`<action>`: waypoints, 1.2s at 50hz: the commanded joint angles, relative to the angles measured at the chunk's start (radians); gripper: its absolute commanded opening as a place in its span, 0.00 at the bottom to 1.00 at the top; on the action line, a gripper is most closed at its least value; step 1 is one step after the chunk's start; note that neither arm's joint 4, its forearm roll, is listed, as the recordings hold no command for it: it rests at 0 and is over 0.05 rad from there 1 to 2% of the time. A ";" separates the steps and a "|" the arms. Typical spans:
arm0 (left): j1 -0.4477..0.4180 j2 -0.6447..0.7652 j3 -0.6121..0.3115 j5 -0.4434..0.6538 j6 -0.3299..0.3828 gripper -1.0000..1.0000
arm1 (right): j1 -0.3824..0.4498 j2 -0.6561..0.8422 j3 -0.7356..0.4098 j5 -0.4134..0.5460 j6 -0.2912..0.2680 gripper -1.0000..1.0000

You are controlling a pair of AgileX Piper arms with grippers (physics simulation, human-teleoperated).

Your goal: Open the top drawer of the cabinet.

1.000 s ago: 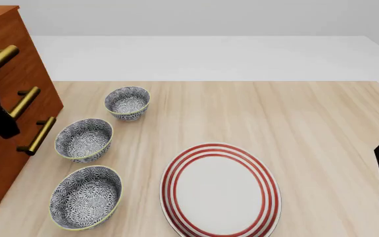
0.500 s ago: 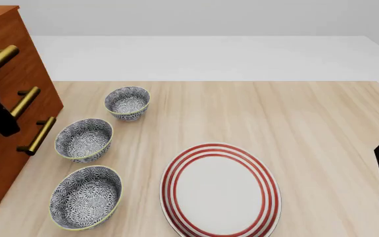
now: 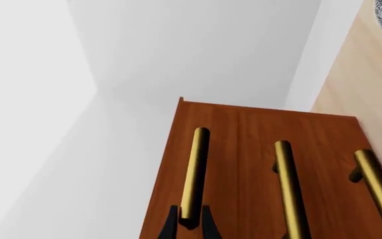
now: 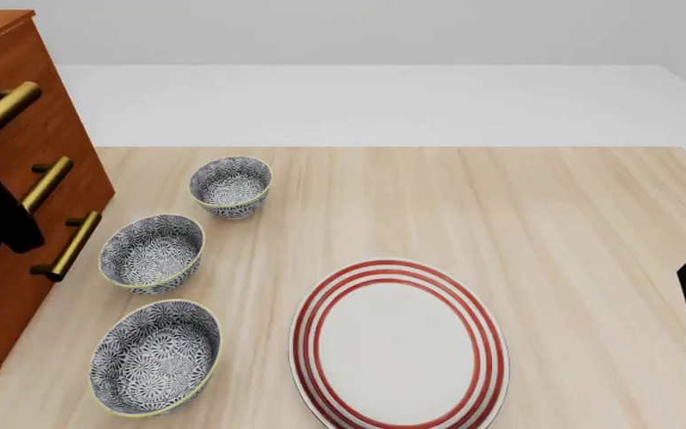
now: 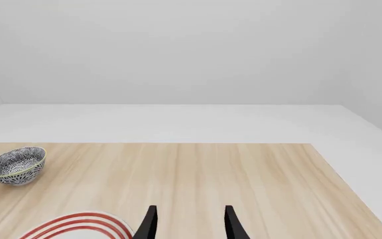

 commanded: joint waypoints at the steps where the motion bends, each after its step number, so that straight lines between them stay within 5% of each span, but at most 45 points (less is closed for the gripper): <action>1: -0.006 0.017 0.023 -0.002 0.031 0.00 | 0.000 0.000 0.000 0.000 0.000 1.00; 60: -0.083 -0.023 0.037 0.086 0.121 0.00 | 0.000 0.000 0.000 0.000 0.000 1.00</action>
